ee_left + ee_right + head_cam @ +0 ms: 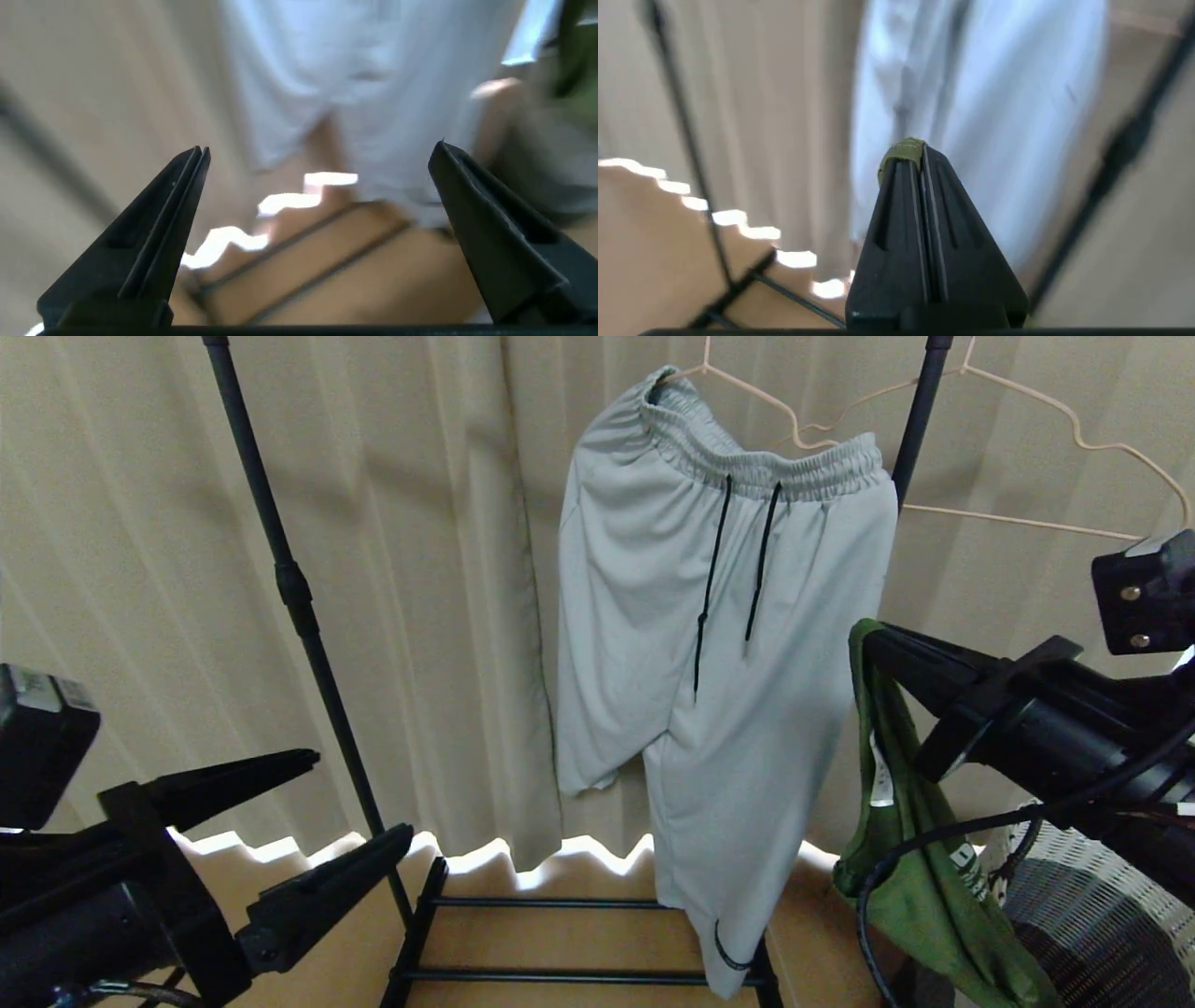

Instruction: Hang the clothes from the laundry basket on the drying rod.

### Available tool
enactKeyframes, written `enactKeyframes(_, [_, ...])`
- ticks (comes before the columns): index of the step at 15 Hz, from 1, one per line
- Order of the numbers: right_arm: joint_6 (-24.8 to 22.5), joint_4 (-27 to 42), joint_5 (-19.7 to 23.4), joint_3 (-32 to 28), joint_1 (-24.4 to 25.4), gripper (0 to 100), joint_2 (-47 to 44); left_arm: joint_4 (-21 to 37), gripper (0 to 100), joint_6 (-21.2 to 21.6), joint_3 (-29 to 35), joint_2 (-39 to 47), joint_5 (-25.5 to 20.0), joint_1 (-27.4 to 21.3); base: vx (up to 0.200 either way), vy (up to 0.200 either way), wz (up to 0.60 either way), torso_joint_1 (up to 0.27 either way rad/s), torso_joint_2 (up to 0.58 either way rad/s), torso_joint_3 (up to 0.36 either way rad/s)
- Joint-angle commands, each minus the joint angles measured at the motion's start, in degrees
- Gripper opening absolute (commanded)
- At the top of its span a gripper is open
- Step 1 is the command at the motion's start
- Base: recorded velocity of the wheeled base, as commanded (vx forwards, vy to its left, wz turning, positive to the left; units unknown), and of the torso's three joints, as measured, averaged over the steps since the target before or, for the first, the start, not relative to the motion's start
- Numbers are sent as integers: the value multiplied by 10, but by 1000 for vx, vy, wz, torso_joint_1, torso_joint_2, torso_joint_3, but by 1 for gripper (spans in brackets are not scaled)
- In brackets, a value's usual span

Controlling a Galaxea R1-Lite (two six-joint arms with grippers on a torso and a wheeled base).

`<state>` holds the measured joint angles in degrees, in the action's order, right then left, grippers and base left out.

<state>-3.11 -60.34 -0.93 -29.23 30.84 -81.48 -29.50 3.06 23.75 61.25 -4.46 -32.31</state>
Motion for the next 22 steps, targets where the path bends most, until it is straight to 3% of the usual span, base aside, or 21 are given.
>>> enactKeyframes(1, [13, 1, 31, -6, 5, 0, 29, -3, 100, -18, 19, 49, 1, -52, 0, 0, 0, 0, 0, 0])
enactKeyframes(3, [18, 8, 44, -10, 8, 0, 36, -4, 100, -17, 29, 66, 1, -65, 0, 0, 0, 0, 0, 0])
enactKeyframes(4, [31, 59, 91, -28, 15, 0, 59, -21, 100, -20, 61, 121, 1, -101, 0, 0, 0, 0, 0, 0])
enactKeyframes(6, [75, 85, 125, -64, 37, 0, 75, -22, 100, -21, 99, 169, 1, -135, 0, 0, 0, 0, 0, 0])
enactKeyframes(10, [81, 107, 138, -100, 82, 0, 74, -22, 100, -45, 194, 266, 2, -203, 0, 0, 0, 0, 0, 0])
enactKeyframes(13, [81, 108, 155, -110, 105, 0, 73, -23, 100, -46, 205, 300, 2, -208, 0, 0, 0, 0, 0, 0])
enactKeyframes(16, [81, 108, 156, -112, 113, 0, 73, -23, 100, -60, 213, 324, 6, -244, 0, 0, 0, 0, 0, 0])
enactKeyframes(22, [81, 107, 156, -112, 115, 0, 70, -23, 100, -60, 254, 374, 49, -259, 0, 0, 0, 0, 0, 0])
